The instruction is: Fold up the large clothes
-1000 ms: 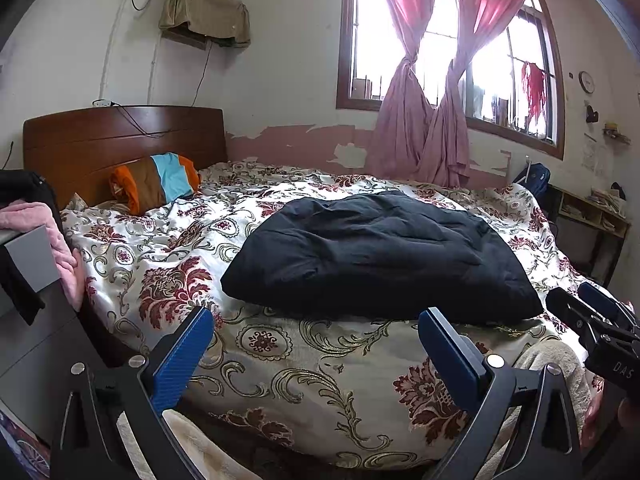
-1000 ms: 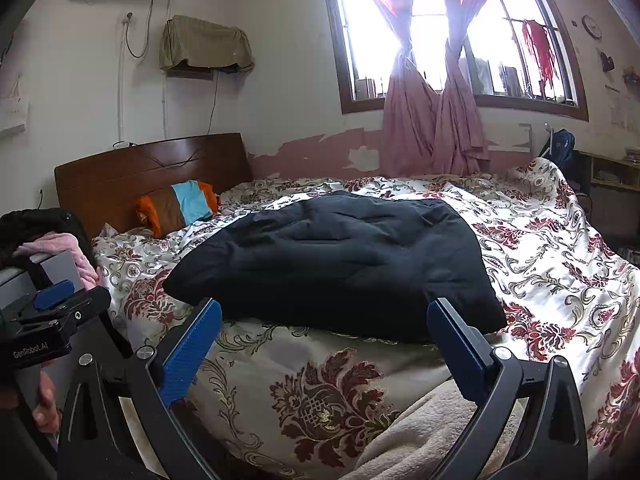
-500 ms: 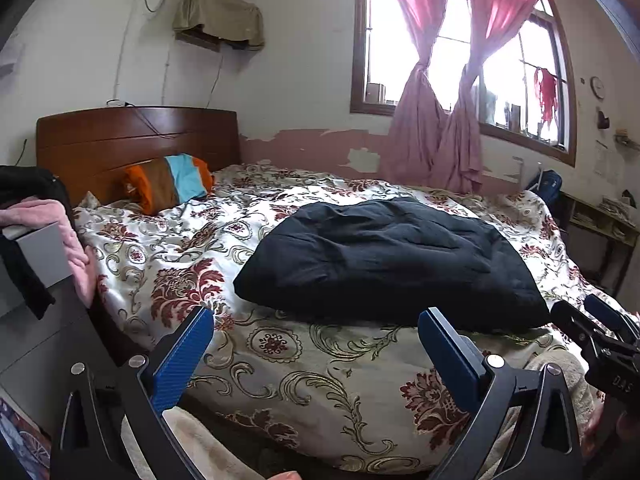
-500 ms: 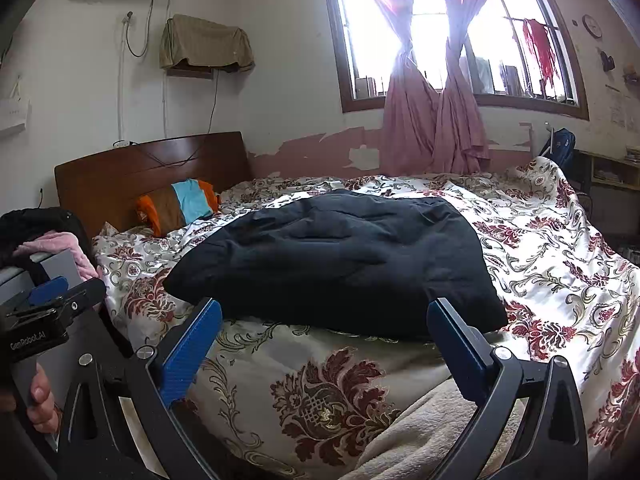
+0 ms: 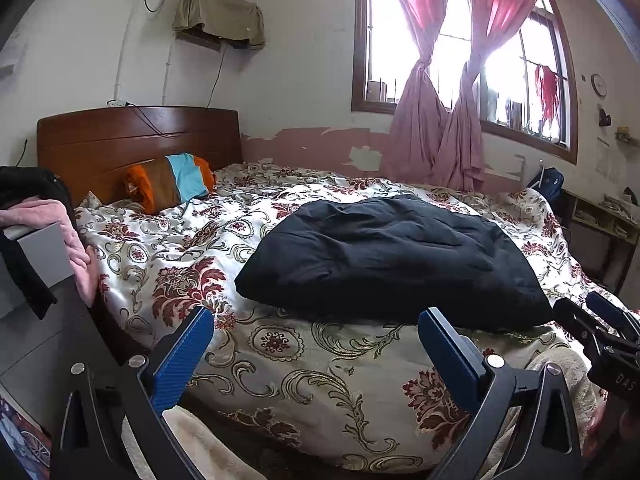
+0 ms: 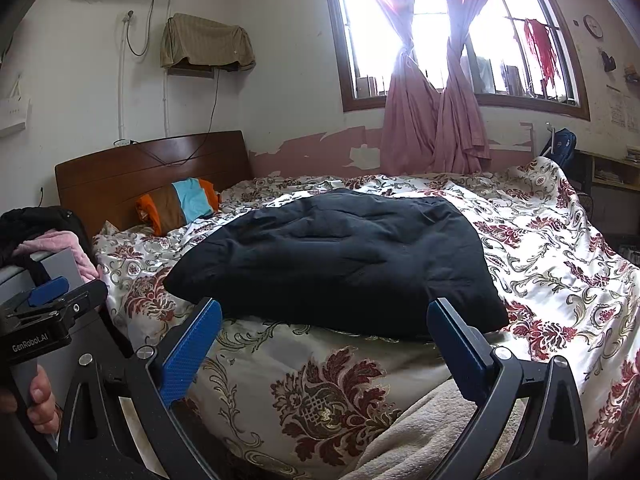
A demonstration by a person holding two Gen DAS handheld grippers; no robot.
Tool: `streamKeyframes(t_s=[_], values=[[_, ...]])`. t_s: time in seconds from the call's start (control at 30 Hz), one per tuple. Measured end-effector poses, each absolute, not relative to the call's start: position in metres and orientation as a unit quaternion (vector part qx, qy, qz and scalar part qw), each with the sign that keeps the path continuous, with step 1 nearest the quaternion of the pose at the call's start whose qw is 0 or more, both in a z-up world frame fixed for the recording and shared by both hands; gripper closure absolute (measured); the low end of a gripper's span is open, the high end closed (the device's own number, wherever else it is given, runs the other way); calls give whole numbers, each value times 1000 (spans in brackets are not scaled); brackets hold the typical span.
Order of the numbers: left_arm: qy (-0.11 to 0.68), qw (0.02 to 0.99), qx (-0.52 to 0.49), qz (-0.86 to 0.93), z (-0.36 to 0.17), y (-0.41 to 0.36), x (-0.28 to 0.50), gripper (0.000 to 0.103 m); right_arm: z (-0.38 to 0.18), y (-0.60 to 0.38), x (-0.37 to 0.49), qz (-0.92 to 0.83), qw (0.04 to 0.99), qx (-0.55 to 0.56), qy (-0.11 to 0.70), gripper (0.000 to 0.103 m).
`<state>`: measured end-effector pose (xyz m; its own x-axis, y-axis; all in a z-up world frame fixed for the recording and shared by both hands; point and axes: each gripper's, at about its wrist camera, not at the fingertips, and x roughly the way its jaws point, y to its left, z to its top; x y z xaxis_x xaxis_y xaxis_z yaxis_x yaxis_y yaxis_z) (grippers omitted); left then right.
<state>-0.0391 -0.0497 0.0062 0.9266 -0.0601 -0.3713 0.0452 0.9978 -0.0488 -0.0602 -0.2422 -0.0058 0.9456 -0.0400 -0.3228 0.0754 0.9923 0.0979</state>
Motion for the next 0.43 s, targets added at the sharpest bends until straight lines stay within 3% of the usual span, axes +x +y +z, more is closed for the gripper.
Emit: streamKeyframes(t_s=[0.43], values=[[191, 981, -22, -24, 7, -43, -35, 0, -9, -239, -60, -28, 985, 54, 164, 2]])
